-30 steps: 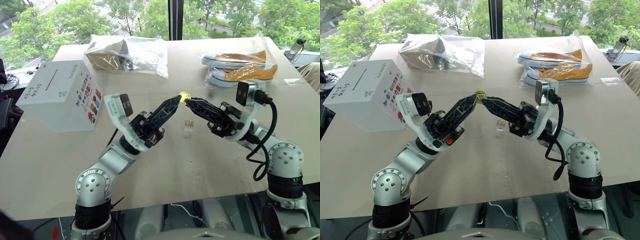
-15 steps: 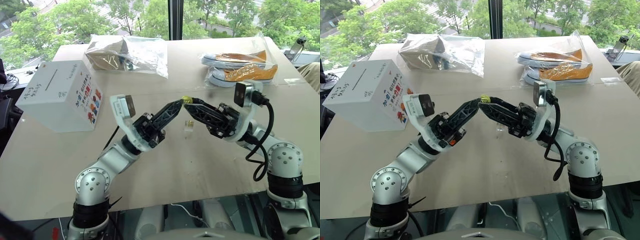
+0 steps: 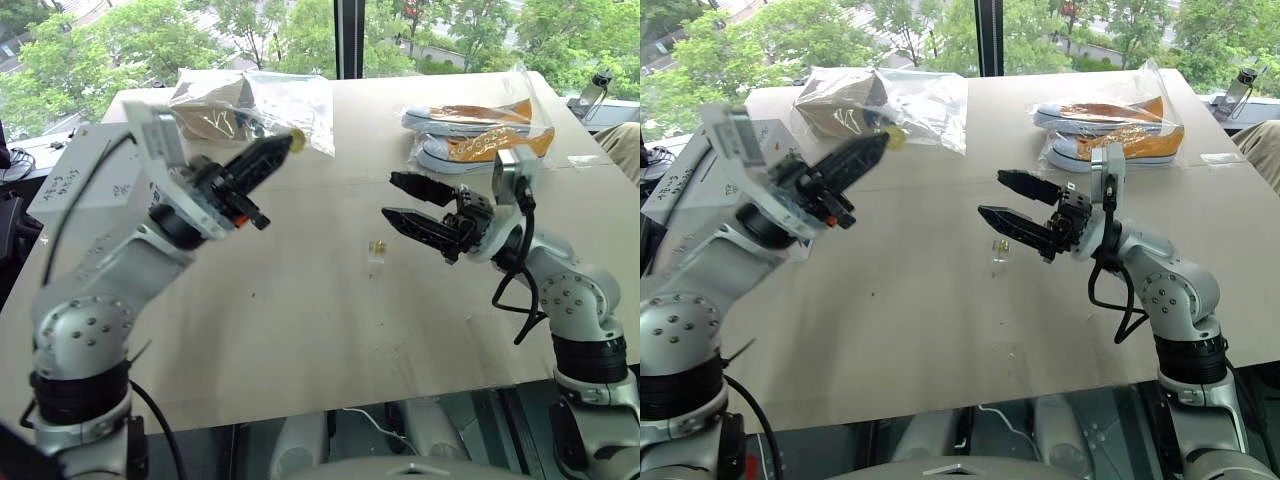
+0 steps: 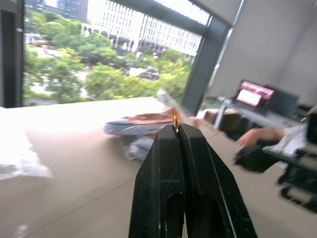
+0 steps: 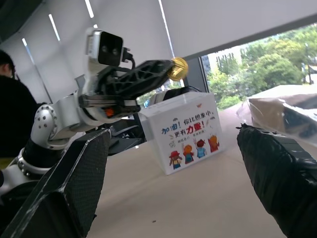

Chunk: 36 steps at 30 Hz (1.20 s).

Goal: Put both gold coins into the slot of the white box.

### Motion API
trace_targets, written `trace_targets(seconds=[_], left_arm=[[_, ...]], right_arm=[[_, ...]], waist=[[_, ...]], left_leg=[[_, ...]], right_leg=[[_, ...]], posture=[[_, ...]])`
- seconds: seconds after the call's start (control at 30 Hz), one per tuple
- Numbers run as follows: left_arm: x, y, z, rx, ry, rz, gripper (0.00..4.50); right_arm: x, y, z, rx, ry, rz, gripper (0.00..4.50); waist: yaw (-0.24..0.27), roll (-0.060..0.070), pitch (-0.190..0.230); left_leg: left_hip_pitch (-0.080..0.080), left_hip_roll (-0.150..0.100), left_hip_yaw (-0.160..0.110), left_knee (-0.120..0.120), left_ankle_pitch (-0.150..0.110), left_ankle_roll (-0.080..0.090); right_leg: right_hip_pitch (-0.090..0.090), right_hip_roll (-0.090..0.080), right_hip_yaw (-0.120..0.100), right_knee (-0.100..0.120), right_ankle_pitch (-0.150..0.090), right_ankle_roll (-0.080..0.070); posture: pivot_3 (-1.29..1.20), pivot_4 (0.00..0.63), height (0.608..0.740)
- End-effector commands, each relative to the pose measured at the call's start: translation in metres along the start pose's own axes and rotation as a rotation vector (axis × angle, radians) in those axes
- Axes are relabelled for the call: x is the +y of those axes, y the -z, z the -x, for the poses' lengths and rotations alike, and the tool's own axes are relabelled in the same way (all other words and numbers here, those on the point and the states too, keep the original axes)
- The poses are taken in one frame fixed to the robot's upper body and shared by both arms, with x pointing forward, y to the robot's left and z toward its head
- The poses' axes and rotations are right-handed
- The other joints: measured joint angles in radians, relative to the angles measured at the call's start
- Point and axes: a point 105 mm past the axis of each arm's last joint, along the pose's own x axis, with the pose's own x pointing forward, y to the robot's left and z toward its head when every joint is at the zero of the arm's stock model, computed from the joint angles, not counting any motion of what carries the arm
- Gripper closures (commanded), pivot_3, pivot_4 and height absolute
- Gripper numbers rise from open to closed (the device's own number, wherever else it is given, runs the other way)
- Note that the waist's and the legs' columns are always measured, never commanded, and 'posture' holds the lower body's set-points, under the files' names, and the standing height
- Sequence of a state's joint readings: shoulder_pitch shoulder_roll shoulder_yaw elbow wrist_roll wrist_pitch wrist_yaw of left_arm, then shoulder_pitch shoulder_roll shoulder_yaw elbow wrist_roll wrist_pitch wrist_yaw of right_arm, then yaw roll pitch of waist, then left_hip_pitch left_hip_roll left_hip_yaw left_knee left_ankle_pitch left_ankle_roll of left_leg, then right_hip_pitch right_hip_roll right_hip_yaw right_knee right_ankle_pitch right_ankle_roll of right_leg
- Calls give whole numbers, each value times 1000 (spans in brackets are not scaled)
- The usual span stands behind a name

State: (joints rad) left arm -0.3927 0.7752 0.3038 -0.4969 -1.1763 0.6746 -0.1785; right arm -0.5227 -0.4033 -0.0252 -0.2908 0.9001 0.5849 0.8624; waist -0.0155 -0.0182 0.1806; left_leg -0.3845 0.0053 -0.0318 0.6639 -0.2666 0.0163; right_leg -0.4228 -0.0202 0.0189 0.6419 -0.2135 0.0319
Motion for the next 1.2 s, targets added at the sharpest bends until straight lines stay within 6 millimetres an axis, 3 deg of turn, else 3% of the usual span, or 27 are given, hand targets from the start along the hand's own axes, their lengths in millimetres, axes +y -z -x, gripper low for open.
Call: trace_targets(seconds=[0.03, 0.23, 0.37, 0.57, 0.97, 1.2], left_arm=[[49, -30, 10, -11, -277, -223, 4500], [90, -58, 39, 50, -488, -333, 4500], [99, -69, 49, 60, -556, -332, 4500], [107, -74, 63, 90, -650, -321, 4500], [152, -49, 107, 329, -845, -366, 4500], [161, -35, 113, 363, -840, -353, 4500]], right_arm=[[4, -23, -14, -67, -74, 107, 101], [-14, -34, -24, -38, -101, 306, 101], [-29, -27, -22, 19, -110, 351, 101], [-32, -23, -25, 28, -137, 346, 101], [-24, -20, -29, 21, -168, 339, 101], [-22, -22, -30, 5, -168, 342, 101]], waist=[[-2, 0, 0], [0, 0, 0], [3, 0, 0], [2, 0, 0], [0, 0, 0], [1, 0, 0]], left_leg=[[0, 0, 0, 0, 0, 0], [-4, 1, 1, -3, 0, 0], [-12, 0, 0, -3, 3, -5], [-16, -2, 0, -4, 3, -6], [-15, -3, 1, -7, 4, -6], [-15, -3, 1, -7, 4, -6]], right_leg=[[0, 0, 0, 0, 0, 0], [-6, 0, 1, 0, 2, -2], [-13, -3, -2, 0, 2, -3], [-16, -12, -4, 1, 2, -2], [-18, -12, -4, 2, 2, -2], [-18, -14, -4, 2, 2, -2]], posture=[[0, 150, 740], [0, 150, 740], [0, 150, 740], [0, 150, 740], [0, 150, 740], [0, 150, 740]])
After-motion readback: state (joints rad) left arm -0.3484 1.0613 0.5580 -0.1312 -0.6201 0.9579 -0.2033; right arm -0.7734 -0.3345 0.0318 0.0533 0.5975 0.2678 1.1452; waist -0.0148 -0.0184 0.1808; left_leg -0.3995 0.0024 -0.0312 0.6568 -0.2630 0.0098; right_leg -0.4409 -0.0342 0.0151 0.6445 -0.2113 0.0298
